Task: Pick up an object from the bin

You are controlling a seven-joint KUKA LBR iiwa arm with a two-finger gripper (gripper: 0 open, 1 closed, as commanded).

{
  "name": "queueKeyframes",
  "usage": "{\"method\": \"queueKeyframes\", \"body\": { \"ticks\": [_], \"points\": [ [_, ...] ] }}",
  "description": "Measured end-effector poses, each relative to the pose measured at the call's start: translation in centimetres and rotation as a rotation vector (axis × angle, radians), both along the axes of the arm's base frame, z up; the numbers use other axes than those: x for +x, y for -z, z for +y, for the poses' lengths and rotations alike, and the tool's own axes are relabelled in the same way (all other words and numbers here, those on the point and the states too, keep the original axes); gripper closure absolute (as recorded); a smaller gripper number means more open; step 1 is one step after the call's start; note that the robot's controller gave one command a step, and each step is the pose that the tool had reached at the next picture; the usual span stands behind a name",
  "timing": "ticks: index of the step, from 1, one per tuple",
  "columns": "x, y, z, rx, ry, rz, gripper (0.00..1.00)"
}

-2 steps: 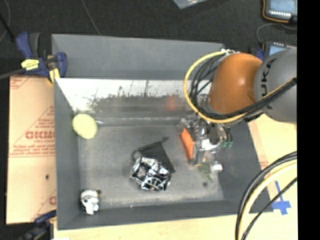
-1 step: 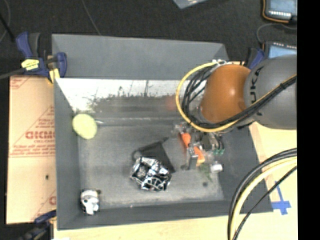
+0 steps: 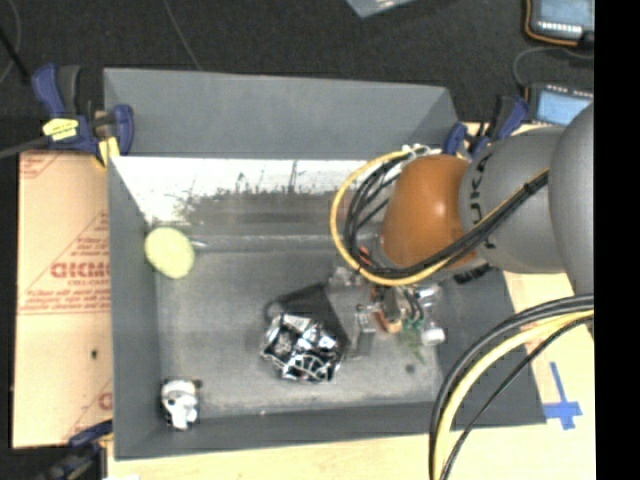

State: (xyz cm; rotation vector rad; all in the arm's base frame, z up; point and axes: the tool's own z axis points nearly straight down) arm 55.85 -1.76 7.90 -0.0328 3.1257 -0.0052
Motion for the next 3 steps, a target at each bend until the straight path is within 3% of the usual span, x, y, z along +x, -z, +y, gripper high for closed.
{"method": "queueKeyframes", "body": {
  "ticks": [1,2,3],
  "points": [
    [-0.8,1.0,0.9,-0.004,-0.107,-0.004,0.0],
    [0.0,0.9,3.3,-0.004,-0.183,-0.006,0.0],
    [0.1,-1.4,4.8,0.0,0.052,-0.005,0.0]
  ]
}}
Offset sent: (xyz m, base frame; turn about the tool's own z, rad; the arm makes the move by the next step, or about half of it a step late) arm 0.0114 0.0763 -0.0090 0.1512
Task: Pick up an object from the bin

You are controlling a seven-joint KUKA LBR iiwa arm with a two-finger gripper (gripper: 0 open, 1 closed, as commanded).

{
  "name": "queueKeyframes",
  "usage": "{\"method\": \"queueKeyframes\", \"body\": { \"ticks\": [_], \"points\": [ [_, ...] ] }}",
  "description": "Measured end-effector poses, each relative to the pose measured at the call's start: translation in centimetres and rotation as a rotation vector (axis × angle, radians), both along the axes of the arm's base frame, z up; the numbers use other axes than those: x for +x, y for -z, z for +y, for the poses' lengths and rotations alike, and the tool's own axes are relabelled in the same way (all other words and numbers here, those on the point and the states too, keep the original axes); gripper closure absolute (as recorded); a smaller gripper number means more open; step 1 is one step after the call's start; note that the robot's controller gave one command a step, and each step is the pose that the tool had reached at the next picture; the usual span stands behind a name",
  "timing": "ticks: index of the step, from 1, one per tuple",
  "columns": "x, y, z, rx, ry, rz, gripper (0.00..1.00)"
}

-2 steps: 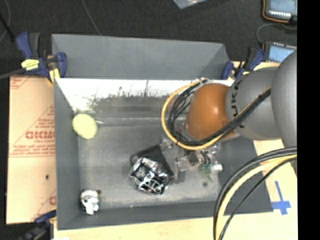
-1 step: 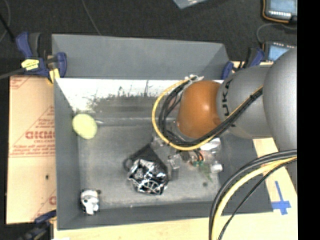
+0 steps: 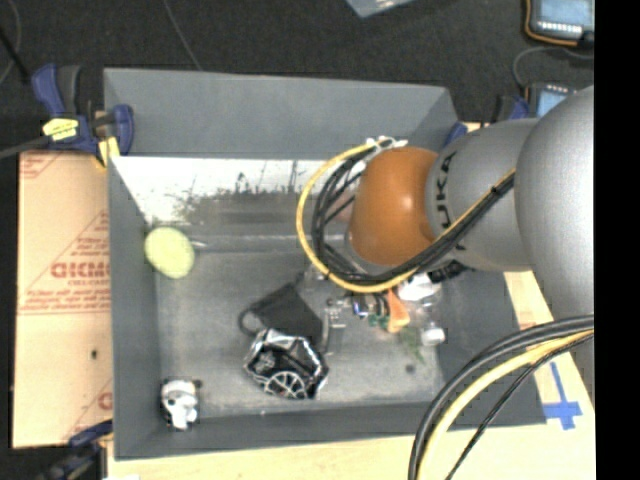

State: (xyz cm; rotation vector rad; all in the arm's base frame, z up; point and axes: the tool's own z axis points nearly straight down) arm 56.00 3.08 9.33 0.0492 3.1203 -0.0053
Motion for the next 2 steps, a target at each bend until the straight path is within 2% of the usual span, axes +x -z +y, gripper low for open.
{"method": "queueKeyframes", "body": {
  "ticks": [1,2],
  "points": [
    [-1.1,-1.7,0.6,-0.003,-0.077,0.0,0.0],
    [-1.3,-2.4,2.7,-0.008,-0.335,-0.003,0.0]
  ]
}}
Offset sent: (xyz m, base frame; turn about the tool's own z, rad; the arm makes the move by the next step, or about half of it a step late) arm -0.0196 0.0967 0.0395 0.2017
